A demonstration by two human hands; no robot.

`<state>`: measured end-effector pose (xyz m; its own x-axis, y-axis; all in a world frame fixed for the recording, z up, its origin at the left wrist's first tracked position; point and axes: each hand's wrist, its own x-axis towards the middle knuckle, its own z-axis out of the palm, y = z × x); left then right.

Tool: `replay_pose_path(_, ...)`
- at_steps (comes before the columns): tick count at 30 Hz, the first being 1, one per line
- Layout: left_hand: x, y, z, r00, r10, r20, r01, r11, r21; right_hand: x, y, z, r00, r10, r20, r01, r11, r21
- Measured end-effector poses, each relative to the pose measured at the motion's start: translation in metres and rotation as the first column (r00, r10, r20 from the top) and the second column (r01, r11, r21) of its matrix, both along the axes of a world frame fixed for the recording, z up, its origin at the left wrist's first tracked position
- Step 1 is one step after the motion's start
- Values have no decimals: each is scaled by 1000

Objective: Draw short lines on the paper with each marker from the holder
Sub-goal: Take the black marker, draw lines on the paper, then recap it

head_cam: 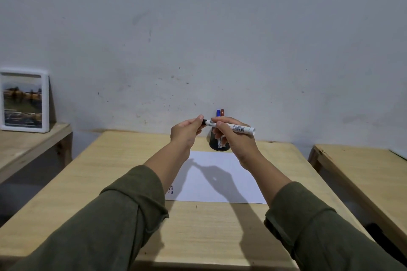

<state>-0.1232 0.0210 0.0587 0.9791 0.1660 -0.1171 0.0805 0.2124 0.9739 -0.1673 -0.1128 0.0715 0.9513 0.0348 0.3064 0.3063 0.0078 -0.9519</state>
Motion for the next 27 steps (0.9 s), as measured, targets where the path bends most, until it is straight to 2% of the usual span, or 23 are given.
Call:
replay_pose_path(2, 2, -2, -1, 1000, 5, -11, -5, 1000, -20, 2, 1, -2, 1000, -7, -19, 8, 1000, 30)
replay_pose_path(6, 3, -9, -1, 1000, 12, -6, -12, 996, -84, 7, 2, -13, 996, 13, -85, 3, 981, 195)
replay_pose_path(9, 3, -10, -4, 1000, 5, 4, -5, 996, -94, 10, 0, -20, 994, 48, -94, -26, 976, 217)
replay_pose_path(11, 2, -8, -5, 1000, -14, 12, 15, 995, -98, 10, -2, -22, 988, 128, -91, -106, 972, 210)
replay_pose_path(14, 7, -2, -3, 1000, -17, 14, 18, 993, -116, 10, -6, -21, 936, 332, -116, -296, 921, 253)
replay_pose_path(18, 17, 5, 2, 998, -53, 44, 57, 994, -94, 13, -15, -14, 837, 515, -185, -416, 819, 396)
replay_pose_path(20, 21, 5, 5, 991, -118, 63, 120, 992, -37, 16, -18, -11, 843, 502, -191, -414, 833, 366)
replay_pose_path(23, 32, -2, 13, 967, -237, 92, 231, 970, 72, 30, -24, -10, 904, 387, -181, -340, 908, 245)
replay_pose_path(27, 52, -12, 27, 947, -284, 149, 264, 954, 139, 53, -34, -6, 925, 322, -200, -297, 943, 148)
